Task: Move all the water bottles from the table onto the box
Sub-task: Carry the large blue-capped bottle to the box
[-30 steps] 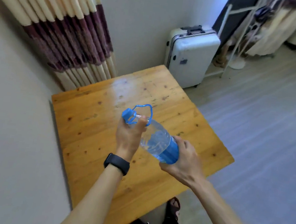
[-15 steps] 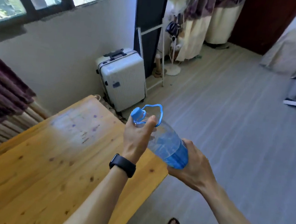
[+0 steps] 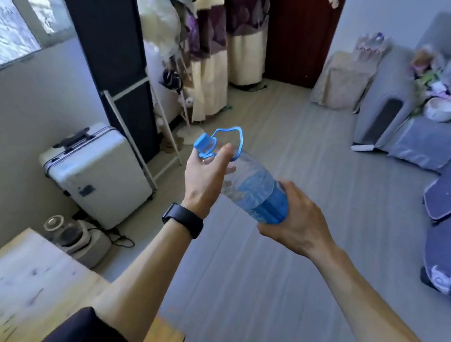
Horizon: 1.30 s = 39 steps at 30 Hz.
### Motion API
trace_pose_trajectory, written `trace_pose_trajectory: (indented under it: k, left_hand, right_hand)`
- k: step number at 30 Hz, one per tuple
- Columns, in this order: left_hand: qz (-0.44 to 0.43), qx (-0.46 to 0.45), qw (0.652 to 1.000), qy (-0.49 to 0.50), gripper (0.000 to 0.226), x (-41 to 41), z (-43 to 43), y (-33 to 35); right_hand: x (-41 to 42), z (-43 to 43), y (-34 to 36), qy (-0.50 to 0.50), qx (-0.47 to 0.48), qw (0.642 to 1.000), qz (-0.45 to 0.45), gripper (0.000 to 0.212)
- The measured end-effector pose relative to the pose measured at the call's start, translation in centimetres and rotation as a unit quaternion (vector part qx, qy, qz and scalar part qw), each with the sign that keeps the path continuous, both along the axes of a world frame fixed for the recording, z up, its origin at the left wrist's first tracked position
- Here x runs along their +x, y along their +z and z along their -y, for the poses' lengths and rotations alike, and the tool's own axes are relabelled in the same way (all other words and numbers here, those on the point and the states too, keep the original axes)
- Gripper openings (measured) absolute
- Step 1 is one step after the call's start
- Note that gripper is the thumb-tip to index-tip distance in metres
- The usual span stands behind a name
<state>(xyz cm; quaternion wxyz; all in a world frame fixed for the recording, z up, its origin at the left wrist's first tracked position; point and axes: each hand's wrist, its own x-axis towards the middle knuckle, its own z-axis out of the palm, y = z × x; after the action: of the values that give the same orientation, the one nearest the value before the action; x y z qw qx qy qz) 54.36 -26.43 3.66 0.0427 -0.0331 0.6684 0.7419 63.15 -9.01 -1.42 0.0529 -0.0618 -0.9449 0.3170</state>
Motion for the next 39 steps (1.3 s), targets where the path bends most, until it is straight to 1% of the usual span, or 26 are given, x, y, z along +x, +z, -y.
trace_pose_trajectory:
  k: [2,3,8,12,14,16,20,24,26,28,32,36,39]
  left_hand:
    - [-0.019,0.018,0.999,-0.018,0.059,-3.5,-3.2,1.3]
    - [-0.029,0.03,0.999,-0.026,0.059,-5.4,-4.8,1.9]
    - [-0.063,0.092,0.992,-0.064,0.041,-15.7,-13.2,3.7]
    - [-0.084,0.107,0.987,-0.08,0.015,-24.5,-19.5,5.7]
    - [-0.092,0.108,0.985,-0.099,0.009,-28.5,-22.7,6.6]
    - [-0.09,0.122,0.981,-0.123,0.012,-32.4,-26.2,7.4]
    - [-0.08,0.119,0.977,-0.16,0.024,-38.8,-33.6,8.2]
    - [-0.1,0.103,0.973,-0.179,0.016,-45.4,-41.5,8.0]
    - [-0.102,0.093,0.972,-0.189,0.019,-48.5,-45.5,7.8]
    - [-0.107,0.088,0.972,-0.189,0.025,-51.8,-50.1,7.9]
    - [-0.116,0.065,0.975,-0.177,0.02,-58.6,-58.4,8.7]
    - [-0.127,0.051,0.977,-0.166,0.029,-65.4,-65.0,9.1]
    - [-0.121,0.06,0.979,-0.151,0.022,-70.4,-69.0,9.2]
  right_hand:
    - [-2.9,-3.0,1.3,-0.019,0.019,0.999,-0.021,0.079]
    - [-4.5,-4.6,1.9,-0.027,0.029,0.999,-0.031,0.08]
    - [-14.0,-12.8,4.7,-0.075,0.088,0.99,-0.079,0.087]
    - [-22.1,-19.0,7.3,-0.1,0.118,0.983,-0.096,0.089]
    - [-25.7,-21.9,8.3,-0.119,0.134,0.979,-0.098,0.089]
    - [-29.0,-24.9,8.9,-0.134,0.136,0.976,-0.102,0.089]
    - [-34.8,-31.4,9.2,-0.165,0.134,0.972,-0.095,0.089]
    - [-40.9,-39.0,8.9,-0.184,0.136,0.969,-0.091,0.089]
    - [-43.9,-43.0,8.8,-0.185,0.133,0.97,-0.087,0.088]
    - [-47.3,-47.5,8.7,-0.187,0.124,0.97,-0.098,0.087]
    - [-54.3,-56.0,9.1,-0.179,0.109,0.973,-0.095,0.086]
    - [-61.7,-63.0,9.7,-0.167,0.122,0.974,-0.089,0.086]
    - [-67.1,-67.4,9.7,-0.154,0.122,0.977,-0.081,0.087]
